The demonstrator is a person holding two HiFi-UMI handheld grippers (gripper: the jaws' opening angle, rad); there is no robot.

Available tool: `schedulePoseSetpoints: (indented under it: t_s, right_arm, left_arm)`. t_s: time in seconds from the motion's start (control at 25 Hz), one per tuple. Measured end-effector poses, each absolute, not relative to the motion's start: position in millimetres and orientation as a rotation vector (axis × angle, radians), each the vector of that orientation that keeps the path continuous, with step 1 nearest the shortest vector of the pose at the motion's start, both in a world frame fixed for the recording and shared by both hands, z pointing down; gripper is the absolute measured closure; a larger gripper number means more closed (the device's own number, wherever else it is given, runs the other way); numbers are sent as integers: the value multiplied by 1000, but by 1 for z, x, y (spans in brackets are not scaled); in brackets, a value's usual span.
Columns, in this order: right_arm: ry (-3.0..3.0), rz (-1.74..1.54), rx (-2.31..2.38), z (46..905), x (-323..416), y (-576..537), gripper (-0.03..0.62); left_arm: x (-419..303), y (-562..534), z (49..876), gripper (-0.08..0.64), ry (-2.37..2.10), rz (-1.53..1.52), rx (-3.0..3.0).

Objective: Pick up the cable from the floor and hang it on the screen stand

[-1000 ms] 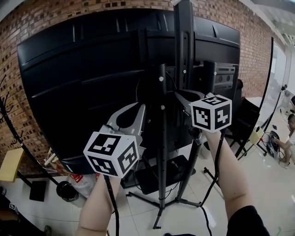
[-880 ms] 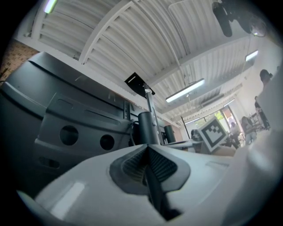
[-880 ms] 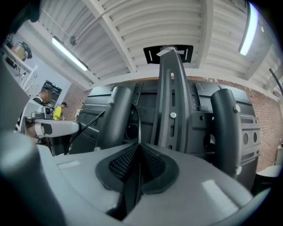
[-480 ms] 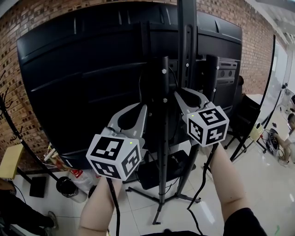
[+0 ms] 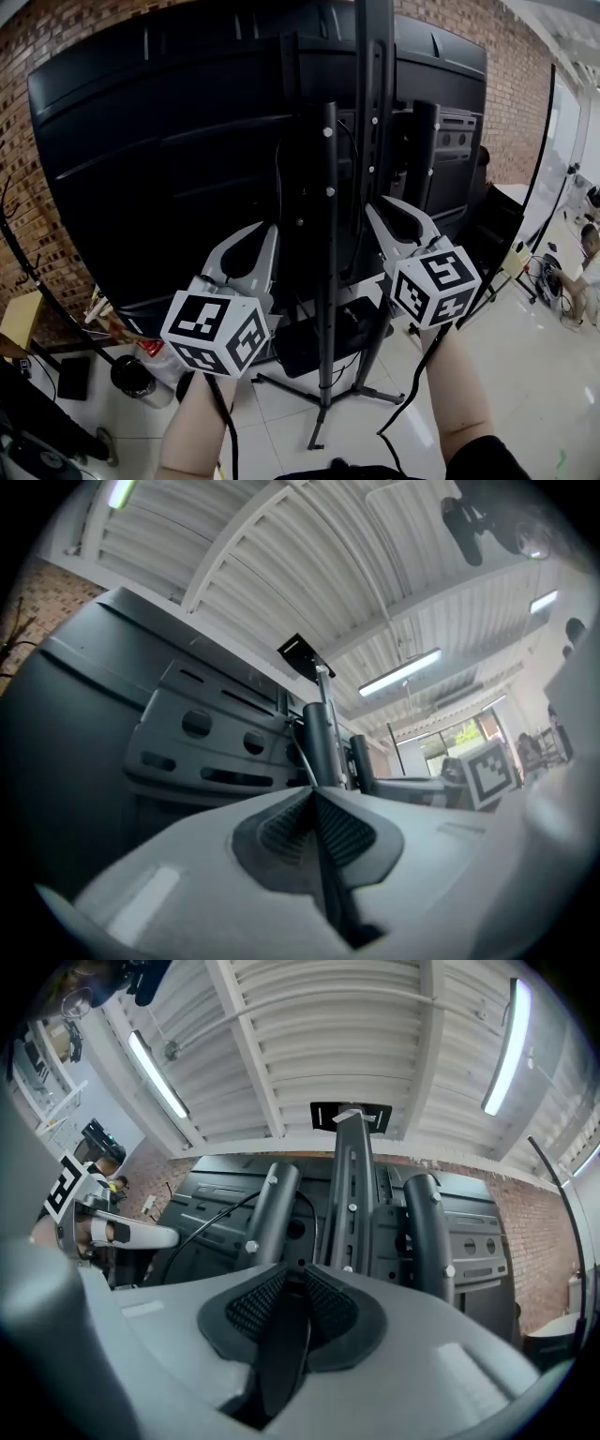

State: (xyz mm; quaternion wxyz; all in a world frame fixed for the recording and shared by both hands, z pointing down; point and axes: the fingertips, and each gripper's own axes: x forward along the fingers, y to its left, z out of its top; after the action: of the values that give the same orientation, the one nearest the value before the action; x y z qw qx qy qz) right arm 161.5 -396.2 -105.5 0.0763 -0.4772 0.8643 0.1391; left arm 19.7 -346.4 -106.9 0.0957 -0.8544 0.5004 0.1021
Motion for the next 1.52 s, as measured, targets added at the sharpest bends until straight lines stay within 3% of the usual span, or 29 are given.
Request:
schedulePoseSetpoints:
  t_s: [0.68,1.52]
  right_arm:
    - [2558,421,-1344,-64,124,-315,581]
    - [2658,292,-1280,30,81,-266,584]
  left_arm:
    - [12,-296,-70,554,1505,286,-2490]
    - [-3,-265,63,555,1579,205,-2652]
